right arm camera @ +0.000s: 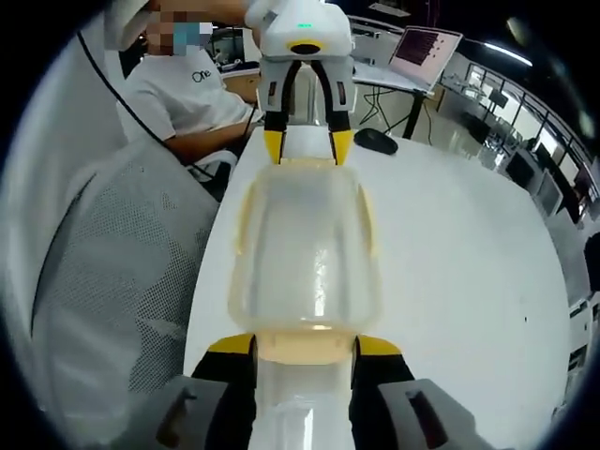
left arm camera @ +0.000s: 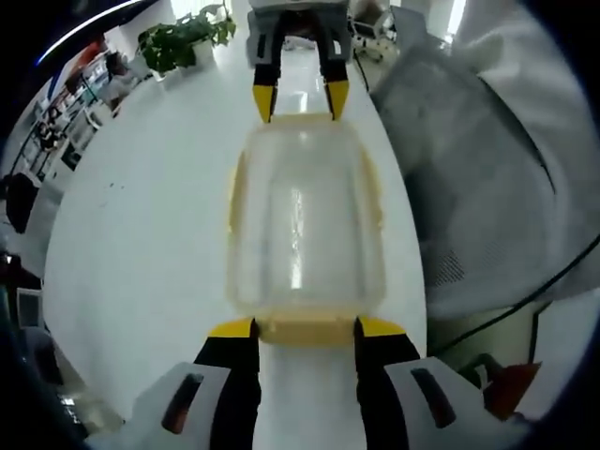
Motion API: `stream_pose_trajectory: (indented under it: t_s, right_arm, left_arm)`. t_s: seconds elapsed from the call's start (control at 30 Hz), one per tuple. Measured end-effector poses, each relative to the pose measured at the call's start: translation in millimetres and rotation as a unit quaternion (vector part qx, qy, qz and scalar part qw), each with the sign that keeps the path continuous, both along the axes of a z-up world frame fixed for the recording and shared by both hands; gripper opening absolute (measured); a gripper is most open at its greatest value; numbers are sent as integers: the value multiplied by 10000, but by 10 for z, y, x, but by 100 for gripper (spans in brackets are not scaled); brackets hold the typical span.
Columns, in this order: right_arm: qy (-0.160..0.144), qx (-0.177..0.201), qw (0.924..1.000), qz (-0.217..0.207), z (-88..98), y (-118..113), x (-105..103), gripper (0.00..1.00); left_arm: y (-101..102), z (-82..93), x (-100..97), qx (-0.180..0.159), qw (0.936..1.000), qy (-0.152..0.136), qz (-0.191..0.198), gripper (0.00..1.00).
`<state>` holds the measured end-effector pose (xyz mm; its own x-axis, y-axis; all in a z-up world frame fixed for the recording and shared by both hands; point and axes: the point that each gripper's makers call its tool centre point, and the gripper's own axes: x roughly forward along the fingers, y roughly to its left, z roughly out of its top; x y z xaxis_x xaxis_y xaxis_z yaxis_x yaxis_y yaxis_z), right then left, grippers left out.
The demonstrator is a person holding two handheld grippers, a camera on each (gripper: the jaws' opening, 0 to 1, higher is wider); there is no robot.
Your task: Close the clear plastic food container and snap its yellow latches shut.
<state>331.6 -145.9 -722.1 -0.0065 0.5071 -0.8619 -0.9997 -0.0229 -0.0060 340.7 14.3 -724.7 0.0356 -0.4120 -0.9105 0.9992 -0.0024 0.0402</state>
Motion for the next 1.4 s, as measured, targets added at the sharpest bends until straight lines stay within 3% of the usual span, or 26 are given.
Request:
stream_pose_trajectory:
  t_s: [0.27,0.73,1.4]
  right_arm:
    - [-108,28,9999,-2,151,-113,-24,37]
    - [-186,74,9997,-102,342,-481,-55,37]
    - [-238,33,9997,-96,418,-1027,-52,37]
  left_arm:
    - [-110,147,-23,20,10000,-35,34,37]
    - [-489,377,-27,44,9999,-102,7,37]
    - [-1036,401,-27,35,9999,-97,21,37]
